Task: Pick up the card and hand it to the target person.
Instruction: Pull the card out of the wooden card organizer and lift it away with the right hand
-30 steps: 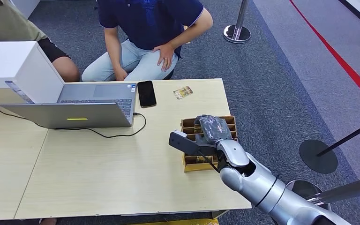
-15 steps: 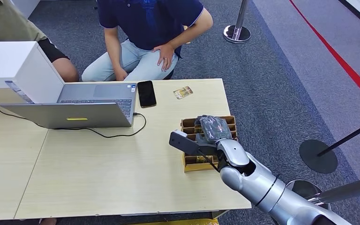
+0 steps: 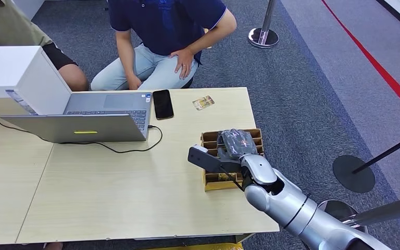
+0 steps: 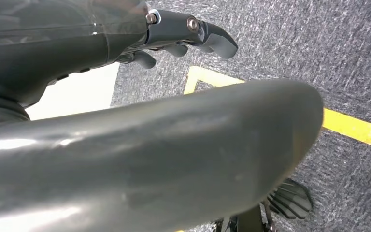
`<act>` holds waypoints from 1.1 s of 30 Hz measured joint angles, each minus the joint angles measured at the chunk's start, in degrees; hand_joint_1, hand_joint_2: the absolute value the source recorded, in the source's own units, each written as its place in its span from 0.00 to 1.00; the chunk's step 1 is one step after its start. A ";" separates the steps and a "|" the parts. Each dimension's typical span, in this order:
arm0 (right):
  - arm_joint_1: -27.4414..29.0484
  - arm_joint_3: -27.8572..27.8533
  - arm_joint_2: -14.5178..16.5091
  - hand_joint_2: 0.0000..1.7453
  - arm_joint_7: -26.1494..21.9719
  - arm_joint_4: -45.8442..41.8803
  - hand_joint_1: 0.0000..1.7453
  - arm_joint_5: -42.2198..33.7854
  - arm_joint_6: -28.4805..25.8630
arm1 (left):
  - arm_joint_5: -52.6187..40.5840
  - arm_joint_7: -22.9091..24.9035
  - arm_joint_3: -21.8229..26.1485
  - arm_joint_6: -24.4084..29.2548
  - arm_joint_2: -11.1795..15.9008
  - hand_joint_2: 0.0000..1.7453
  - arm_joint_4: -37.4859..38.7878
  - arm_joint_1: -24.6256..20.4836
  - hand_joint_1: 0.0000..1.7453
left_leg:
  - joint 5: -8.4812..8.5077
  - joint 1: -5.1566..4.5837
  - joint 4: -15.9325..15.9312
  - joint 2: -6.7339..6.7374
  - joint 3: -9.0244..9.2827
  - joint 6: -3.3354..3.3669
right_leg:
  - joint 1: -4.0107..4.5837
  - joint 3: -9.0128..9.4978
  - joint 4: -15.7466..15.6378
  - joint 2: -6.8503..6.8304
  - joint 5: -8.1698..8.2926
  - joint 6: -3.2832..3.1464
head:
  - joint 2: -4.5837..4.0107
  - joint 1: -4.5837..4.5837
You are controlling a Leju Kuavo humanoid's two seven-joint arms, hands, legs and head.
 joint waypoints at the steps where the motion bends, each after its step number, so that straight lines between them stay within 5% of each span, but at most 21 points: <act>1: -0.03 0.01 0.00 1.00 -0.02 0.00 0.74 0.00 0.01 | 0.02 -0.20 0.01 -0.16 0.00 0.00 0.00 0.00 0.00 | 0.00 0.00 0.00 0.00 0.00 0.00 | 0.00 0.00 0.00 0.00 0.00 0.00 | 0.00 0.00; 6: -0.17 0.09 0.00 1.00 -0.03 0.00 0.74 0.00 0.13 | 0.34 -0.57 0.01 -0.77 0.00 0.00 0.00 0.00 0.00 | 0.00 0.00 0.00 0.00 0.00 0.00 | 0.00 0.00 0.00 0.00 0.00 0.00 | 0.00 -0.01; 10: -0.18 0.09 0.00 1.00 -0.03 -0.02 0.82 0.00 0.27 | 0.71 -0.76 0.05 -0.89 0.00 1.00 0.00 0.00 0.00 | 0.00 0.00 0.00 0.00 0.00 0.00 | 0.00 0.00 0.00 0.00 0.00 0.00 | 0.00 -0.01; 24: -0.29 0.09 0.00 1.00 -0.31 -0.08 0.83 0.85 0.56 | 2.09 -1.95 0.14 0.20 0.00 1.00 0.00 0.02 0.00 | 0.00 0.00 0.00 0.01 0.02 0.00 | 0.00 0.00 0.00 0.01 0.00 0.00 | 0.00 -0.01; 33: -0.28 0.04 -0.09 1.00 -3.80 -2.01 0.83 6.48 -5.47 | 2.06 -1.57 0.18 0.18 0.00 1.00 0.00 0.03 0.00 | 0.00 0.00 0.00 0.01 0.03 0.00 | 0.00 -0.01 0.00 0.03 0.00 0.00 | 0.00 0.00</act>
